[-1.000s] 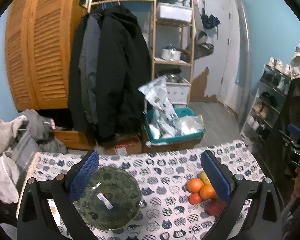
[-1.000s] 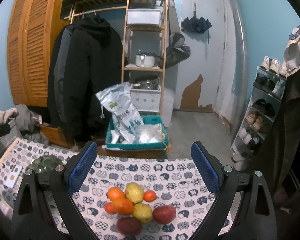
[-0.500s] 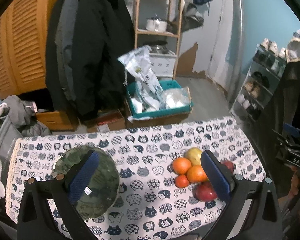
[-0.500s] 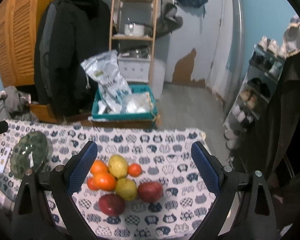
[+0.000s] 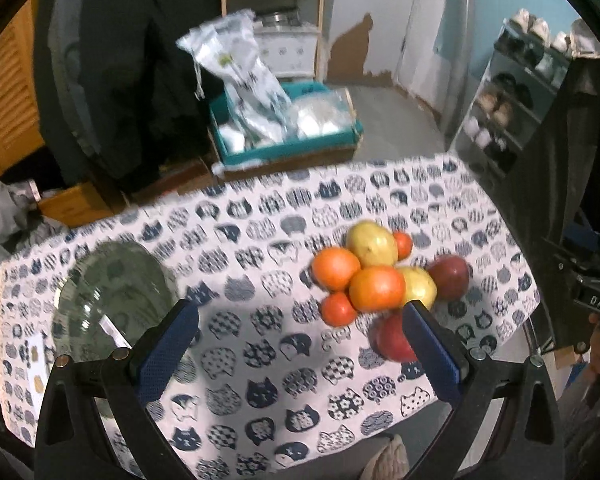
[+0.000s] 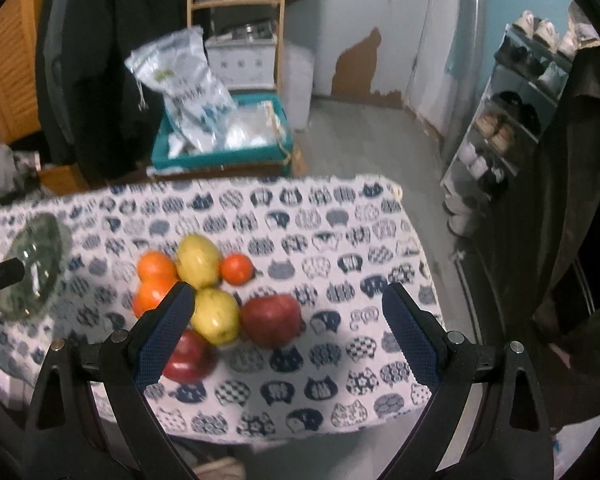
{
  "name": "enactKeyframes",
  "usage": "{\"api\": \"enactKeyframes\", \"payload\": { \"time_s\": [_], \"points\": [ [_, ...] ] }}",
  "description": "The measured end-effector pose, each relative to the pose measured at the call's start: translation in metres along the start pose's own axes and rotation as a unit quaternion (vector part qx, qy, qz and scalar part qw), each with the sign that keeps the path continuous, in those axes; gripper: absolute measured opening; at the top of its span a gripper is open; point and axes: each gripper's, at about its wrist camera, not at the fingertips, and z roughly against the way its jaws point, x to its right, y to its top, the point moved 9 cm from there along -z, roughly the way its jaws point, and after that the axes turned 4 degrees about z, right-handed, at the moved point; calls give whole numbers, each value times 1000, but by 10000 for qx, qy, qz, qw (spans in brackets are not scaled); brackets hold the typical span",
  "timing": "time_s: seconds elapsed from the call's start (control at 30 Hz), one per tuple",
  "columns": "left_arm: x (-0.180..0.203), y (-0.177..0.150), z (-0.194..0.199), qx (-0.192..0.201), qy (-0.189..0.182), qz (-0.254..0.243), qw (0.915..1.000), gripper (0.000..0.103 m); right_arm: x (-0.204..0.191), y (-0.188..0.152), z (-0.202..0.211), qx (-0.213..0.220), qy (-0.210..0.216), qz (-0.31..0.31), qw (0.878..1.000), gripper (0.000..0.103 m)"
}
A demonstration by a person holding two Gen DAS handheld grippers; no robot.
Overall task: Organize fruits
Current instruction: 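Lower the left gripper onto a red apple while the right gripper approaches another red apple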
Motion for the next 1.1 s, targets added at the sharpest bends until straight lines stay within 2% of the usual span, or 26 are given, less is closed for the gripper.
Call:
{"api": "enactKeyframes", "payload": {
  "time_s": [0.4,0.7,0.9,1.1],
  "points": [
    [31,-43,-60,-935,4,38,9956,102,10,-49,-54,-855,70,-115,9962,93],
    [61,-67,-90,-1425,-26,199,9896,102,13,-81,-86,-1389,93,-205,9900,93],
    [82,-83,-113,-1713,65,213,9850,102,16,-89,-93,-1464,142,-258,9888,93],
    [95,-85,-131,-1881,48,259,9818,102,28,-97,-99,-1513,114,-394,9876,93]
  ]
}}
